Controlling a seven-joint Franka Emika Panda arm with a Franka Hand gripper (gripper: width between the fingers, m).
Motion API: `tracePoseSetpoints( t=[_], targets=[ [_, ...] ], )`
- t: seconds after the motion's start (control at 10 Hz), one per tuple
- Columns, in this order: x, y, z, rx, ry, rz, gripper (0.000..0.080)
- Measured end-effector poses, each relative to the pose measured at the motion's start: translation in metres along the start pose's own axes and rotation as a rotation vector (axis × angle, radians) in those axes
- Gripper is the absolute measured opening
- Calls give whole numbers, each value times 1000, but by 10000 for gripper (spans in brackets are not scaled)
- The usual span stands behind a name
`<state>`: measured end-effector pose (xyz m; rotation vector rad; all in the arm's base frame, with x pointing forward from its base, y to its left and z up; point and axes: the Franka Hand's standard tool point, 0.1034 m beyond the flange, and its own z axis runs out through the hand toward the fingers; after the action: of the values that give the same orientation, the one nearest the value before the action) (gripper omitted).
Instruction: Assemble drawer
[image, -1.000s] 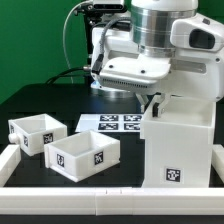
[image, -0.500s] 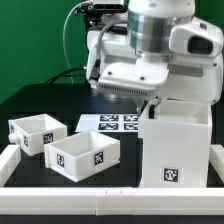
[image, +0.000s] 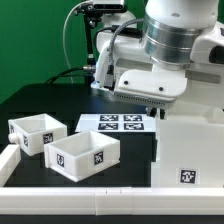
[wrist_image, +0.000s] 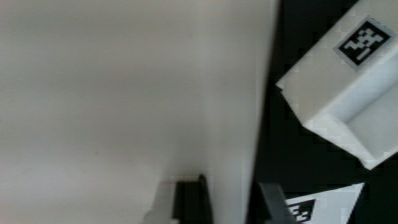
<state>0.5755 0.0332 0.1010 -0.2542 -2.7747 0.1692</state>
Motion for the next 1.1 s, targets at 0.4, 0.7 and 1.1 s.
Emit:
tracePoseSetpoints(
  t=[0.4, 0.7, 1.1],
  targets=[
    [-1, 3, 1, 12, 61, -30, 41],
    [1, 15, -6, 54, 92, -11, 41],
    [2, 17, -9, 79, 114, 2, 41]
  ],
)
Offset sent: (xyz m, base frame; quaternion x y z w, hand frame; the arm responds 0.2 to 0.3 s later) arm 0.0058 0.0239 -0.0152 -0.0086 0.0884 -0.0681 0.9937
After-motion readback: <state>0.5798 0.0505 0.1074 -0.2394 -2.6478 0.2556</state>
